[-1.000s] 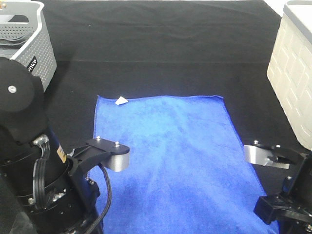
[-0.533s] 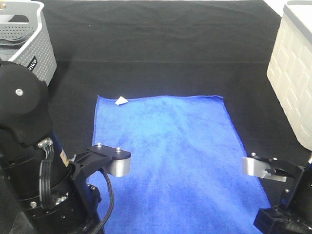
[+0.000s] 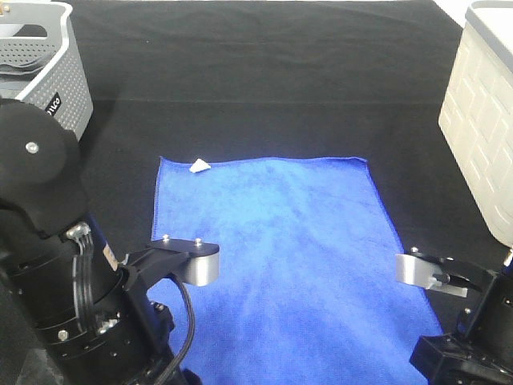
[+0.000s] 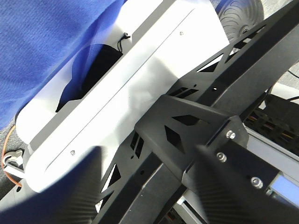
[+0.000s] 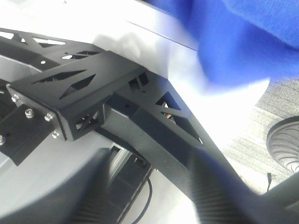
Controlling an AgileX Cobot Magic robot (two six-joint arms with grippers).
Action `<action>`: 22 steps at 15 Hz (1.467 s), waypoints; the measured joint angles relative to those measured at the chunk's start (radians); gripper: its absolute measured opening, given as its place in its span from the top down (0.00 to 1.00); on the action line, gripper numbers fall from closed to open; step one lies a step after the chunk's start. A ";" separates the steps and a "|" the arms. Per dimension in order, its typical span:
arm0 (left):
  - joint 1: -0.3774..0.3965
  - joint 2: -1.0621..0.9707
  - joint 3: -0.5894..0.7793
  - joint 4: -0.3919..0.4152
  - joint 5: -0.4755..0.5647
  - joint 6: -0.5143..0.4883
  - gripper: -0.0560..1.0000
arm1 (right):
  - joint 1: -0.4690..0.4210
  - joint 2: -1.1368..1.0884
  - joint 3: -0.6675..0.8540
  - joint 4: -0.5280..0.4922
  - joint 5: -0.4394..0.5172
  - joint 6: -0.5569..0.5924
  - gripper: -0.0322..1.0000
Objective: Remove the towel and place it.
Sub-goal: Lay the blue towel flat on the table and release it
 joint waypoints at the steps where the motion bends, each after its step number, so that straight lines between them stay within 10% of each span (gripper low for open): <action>1: 0.000 0.000 0.000 -0.001 0.000 0.000 0.33 | 0.000 0.000 0.000 0.001 0.000 0.000 0.41; 6: 0.000 0.000 -0.076 0.054 0.021 -0.015 0.26 | 0.000 -0.002 -0.065 -0.017 -0.001 0.000 0.38; 13: 0.101 0.000 -0.310 0.449 0.077 -0.223 0.26 | -0.106 -0.025 -0.475 -0.219 0.022 0.109 0.37; 22: 0.543 0.217 -0.572 0.179 0.066 0.033 0.26 | -0.232 0.176 -0.839 -0.214 0.091 0.087 0.37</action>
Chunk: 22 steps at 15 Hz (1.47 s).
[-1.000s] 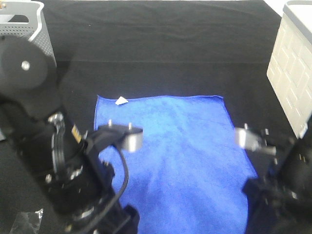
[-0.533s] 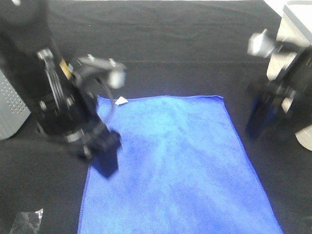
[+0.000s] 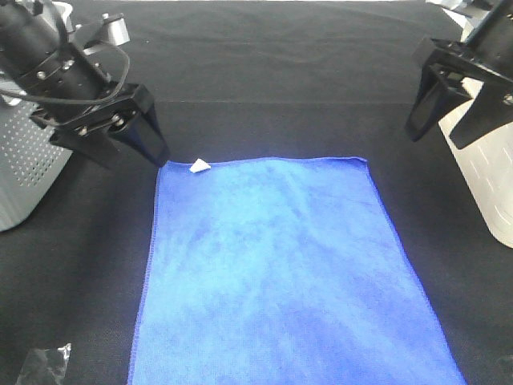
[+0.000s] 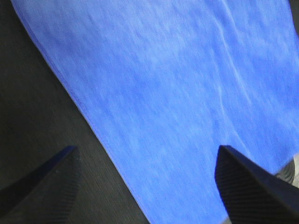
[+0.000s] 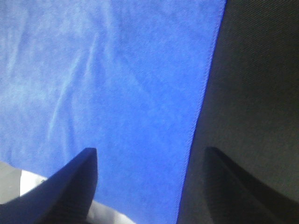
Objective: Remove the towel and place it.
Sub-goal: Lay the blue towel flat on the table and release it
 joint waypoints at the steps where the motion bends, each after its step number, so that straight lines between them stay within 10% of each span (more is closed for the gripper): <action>1: 0.011 0.049 -0.043 -0.003 0.000 0.005 0.26 | 0.000 0.050 -0.036 -0.009 0.000 0.002 0.37; 10: 0.077 0.438 -0.406 0.002 -0.005 -0.003 0.25 | 0.000 0.509 -0.544 -0.078 0.017 -0.015 0.37; 22: 0.077 0.553 -0.496 0.002 0.003 0.019 0.25 | -0.002 0.719 -0.575 -0.093 -0.043 -0.085 0.37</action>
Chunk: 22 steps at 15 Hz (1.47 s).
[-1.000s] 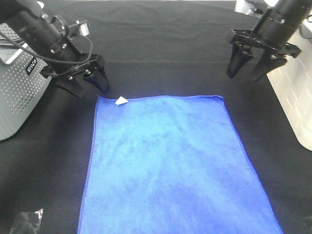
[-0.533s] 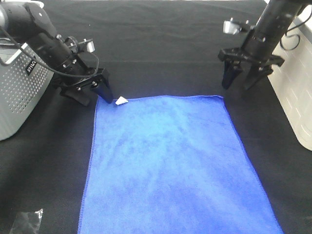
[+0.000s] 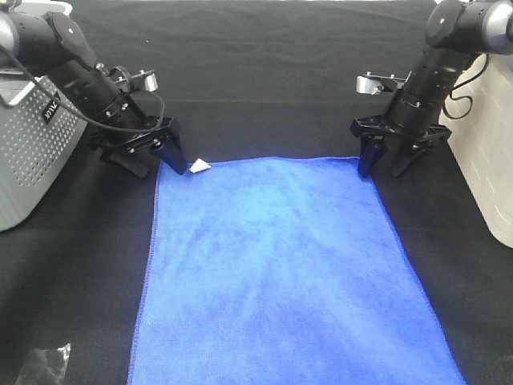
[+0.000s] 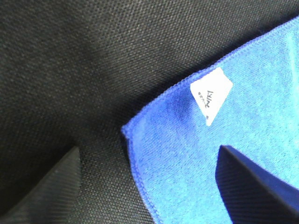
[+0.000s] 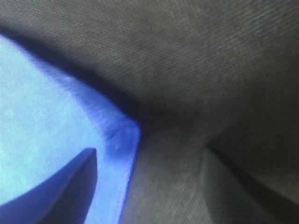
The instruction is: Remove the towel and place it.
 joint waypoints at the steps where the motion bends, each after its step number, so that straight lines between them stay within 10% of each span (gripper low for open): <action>1: 0.000 0.000 0.000 0.000 0.000 0.004 0.25 | -0.004 0.002 -0.003 0.000 -0.001 -0.007 0.37; 10: 0.000 0.000 0.000 0.000 0.006 0.020 0.25 | 0.001 0.004 -0.006 0.014 -0.018 0.183 0.24; 22: 0.000 0.000 0.000 0.000 0.033 0.033 0.25 | 0.000 0.009 -0.004 0.138 0.017 -0.016 0.21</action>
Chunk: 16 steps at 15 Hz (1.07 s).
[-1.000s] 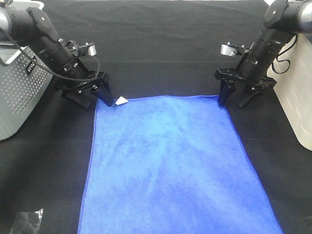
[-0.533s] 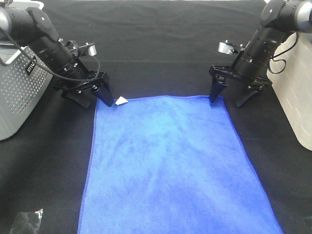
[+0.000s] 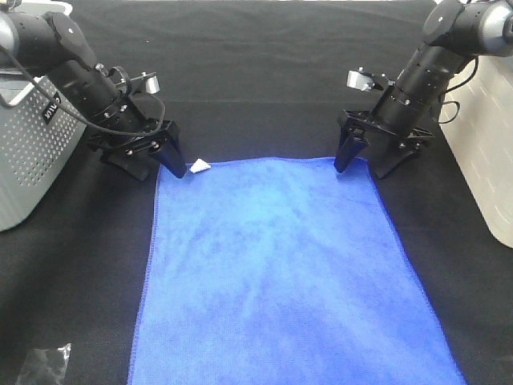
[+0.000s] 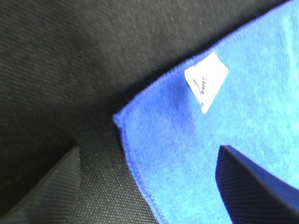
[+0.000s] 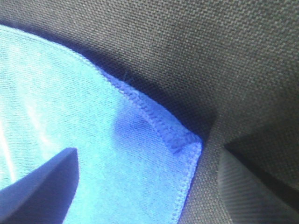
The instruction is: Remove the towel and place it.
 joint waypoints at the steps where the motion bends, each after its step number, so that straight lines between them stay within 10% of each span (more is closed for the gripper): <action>1: 0.000 0.000 0.000 0.000 0.001 0.001 0.25 | 0.000 0.000 0.000 0.000 -0.001 0.004 0.21; 16: -0.089 0.017 -0.008 -0.007 -0.033 0.003 0.31 | 0.000 0.007 0.000 0.108 -0.092 -0.071 0.33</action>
